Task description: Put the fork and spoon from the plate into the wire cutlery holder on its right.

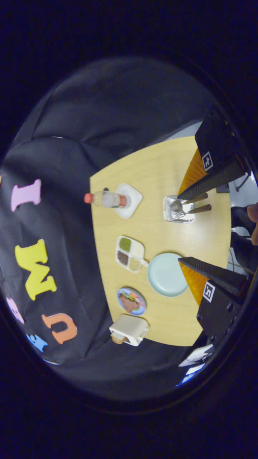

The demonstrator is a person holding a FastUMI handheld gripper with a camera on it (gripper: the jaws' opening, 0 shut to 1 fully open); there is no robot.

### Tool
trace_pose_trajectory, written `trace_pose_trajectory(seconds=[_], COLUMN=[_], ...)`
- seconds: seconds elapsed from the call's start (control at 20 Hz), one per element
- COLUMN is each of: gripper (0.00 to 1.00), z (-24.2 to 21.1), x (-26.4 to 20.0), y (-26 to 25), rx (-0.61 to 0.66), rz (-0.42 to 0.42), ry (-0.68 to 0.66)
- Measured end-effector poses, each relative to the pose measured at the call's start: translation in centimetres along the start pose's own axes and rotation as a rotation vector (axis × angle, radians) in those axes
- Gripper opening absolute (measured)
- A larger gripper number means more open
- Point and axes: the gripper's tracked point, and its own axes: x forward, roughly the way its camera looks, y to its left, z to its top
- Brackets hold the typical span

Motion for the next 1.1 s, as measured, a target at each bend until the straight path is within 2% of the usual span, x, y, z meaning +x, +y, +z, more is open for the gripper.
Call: trace_pose_trajectory(seconds=[0.2,0.45,0.75,0.9,1.1], gripper=[0.95,0.95,0.94,0.95,0.95], z=[6.8,10.1,10.6,10.9,9.3], x=[-7.0,-14.3,-16.5,-17.4,-16.3], y=[1.7,4.5,6.4,7.0,8.5], rx=[-0.045,-0.106,-0.028,-0.034,-0.02], rz=[-0.005,-0.008,-0.043,-0.086,-0.081], ry=[-0.378,-0.68,-0.795,-0.846,-0.818])
